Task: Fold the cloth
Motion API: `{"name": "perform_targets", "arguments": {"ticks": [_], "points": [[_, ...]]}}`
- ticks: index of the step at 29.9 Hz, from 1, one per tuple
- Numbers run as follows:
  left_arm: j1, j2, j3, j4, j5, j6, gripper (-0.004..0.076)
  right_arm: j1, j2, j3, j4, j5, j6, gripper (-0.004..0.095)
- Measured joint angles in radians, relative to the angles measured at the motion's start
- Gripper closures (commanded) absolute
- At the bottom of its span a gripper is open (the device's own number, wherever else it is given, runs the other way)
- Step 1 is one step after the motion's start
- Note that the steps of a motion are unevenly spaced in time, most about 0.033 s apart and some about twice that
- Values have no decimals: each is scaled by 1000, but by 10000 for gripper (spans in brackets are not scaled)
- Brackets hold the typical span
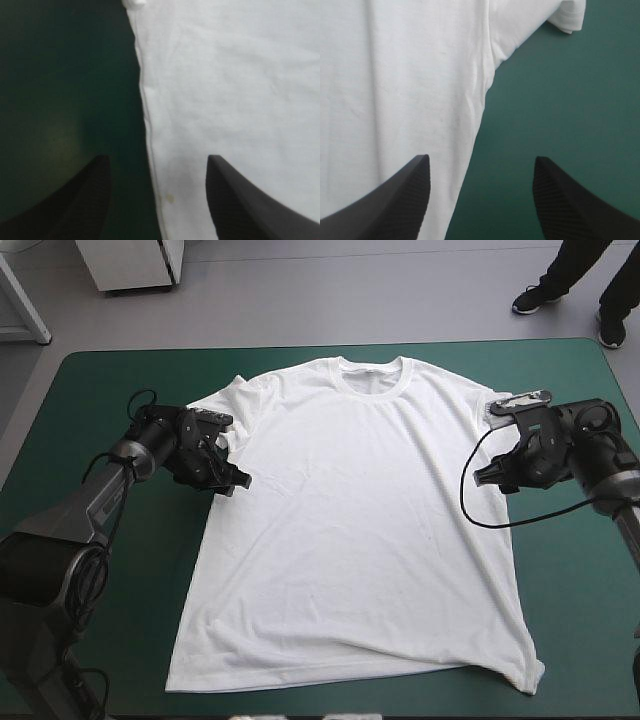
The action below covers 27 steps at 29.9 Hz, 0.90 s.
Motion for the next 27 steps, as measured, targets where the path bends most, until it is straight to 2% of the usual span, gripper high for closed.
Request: {"name": "perform_targets", "arguments": {"ticks": [4,6,12,20,27], "points": [[0,41,-5,-1,-4,0,307,0,5,-9,-10,-2,-1,392],[0,47,-10,-5,-5,0,359,0,6,-9,-16,-2,-1,414],[1,61,-22,-23,-5,0,721,-2,16,-9,-18,-2,-1,422],[1,66,-28,-49,1,13,733,-53,78,-9,41,-10,-1,422],[6,66,-29,-72,6,43,733,-62,147,-10,47,3,-1,421]]}}
